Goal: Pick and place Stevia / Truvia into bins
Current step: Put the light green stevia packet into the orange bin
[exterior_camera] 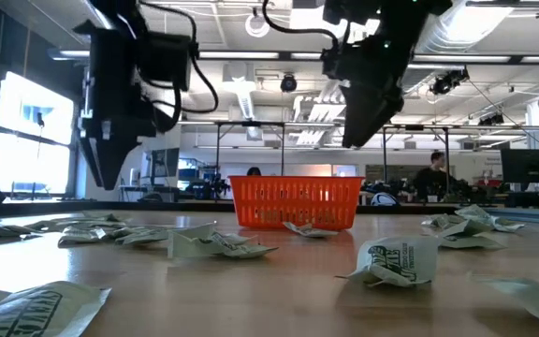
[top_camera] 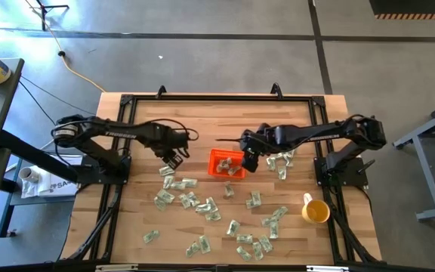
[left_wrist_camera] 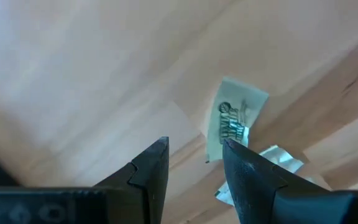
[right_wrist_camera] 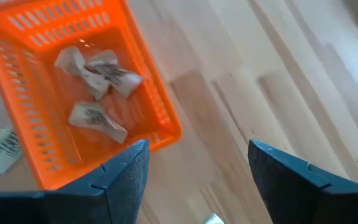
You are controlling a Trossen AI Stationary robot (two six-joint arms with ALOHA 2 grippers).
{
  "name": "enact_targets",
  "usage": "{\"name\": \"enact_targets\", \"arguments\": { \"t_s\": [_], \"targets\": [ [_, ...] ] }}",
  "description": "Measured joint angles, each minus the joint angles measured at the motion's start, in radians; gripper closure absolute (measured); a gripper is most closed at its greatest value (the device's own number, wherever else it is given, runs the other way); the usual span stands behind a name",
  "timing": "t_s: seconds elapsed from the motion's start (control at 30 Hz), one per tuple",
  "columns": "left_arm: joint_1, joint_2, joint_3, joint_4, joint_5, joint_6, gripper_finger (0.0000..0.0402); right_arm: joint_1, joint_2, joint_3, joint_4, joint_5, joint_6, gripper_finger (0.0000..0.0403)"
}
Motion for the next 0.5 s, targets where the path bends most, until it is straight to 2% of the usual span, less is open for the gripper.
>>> {"name": "enact_targets", "arguments": {
  "t_s": [0.2, 0.5],
  "targets": [
    [-0.004, 0.0, -0.031, 0.056, 0.02, 0.018, 0.0212, 0.0, -0.03, 0.0, -0.021, 0.006, 0.034, 0.0138],
    [-0.021, 0.0, -0.031, 0.143, 0.005, 0.029, 0.0138, 0.0, -0.032, 0.0, -0.016, 0.056, 0.0, 0.0138]
  ]
}}
